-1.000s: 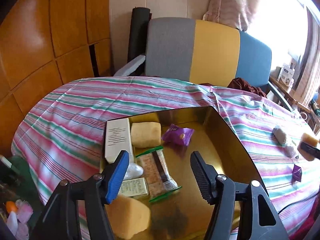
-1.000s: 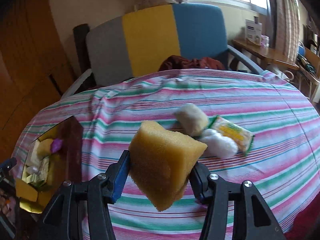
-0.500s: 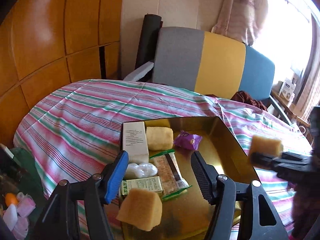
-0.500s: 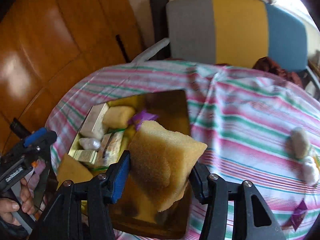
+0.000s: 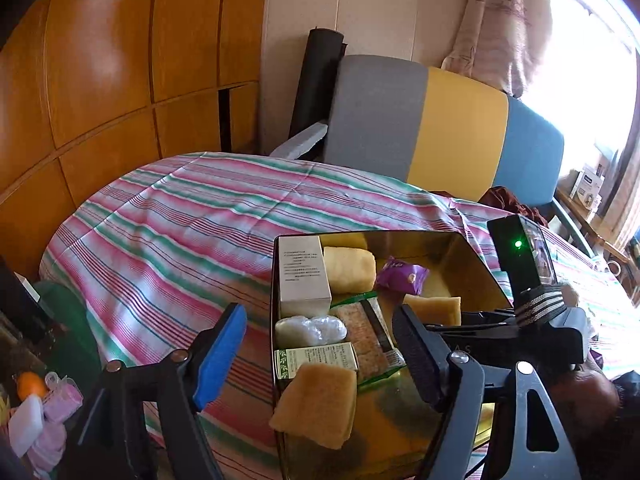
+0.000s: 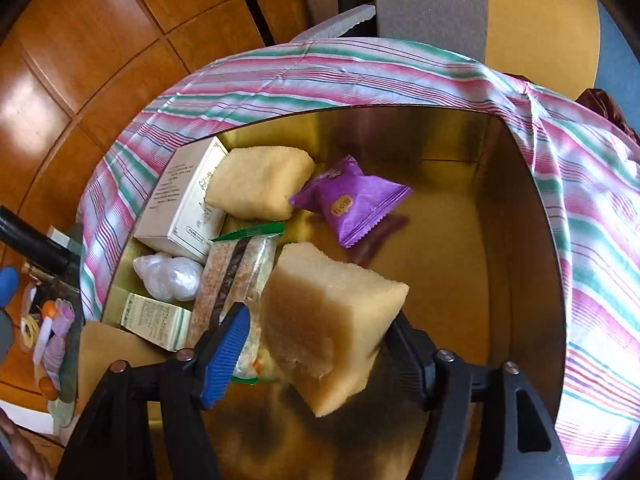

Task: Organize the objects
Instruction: 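Carry the yellow sponge into the gold tray and open the right tool, then move both tools back from the tray toward the remaining items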

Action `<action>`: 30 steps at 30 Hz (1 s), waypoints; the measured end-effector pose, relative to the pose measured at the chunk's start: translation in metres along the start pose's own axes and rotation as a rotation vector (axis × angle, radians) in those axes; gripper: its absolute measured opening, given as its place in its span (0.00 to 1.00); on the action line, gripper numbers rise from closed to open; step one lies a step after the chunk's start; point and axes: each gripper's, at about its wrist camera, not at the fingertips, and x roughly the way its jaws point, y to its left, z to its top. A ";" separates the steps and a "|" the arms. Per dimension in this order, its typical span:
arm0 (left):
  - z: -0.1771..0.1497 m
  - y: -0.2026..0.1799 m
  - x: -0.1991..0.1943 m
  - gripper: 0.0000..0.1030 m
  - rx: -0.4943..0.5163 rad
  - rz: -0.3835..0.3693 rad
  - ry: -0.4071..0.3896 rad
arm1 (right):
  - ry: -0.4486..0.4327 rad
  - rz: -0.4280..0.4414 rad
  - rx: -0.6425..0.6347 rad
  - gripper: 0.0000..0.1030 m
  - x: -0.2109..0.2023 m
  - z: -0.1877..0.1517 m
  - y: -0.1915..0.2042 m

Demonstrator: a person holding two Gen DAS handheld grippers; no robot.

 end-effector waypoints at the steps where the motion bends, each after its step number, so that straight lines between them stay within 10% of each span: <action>1: -0.001 0.000 0.001 0.75 0.000 0.001 0.004 | -0.003 -0.001 0.003 0.70 0.000 0.000 -0.001; 12: -0.003 -0.004 0.001 0.76 0.008 -0.005 0.010 | -0.113 0.022 0.019 0.80 -0.038 0.007 0.002; 30: -0.002 -0.028 -0.001 0.80 0.061 -0.037 0.016 | -0.249 -0.175 0.093 0.81 -0.132 -0.052 -0.071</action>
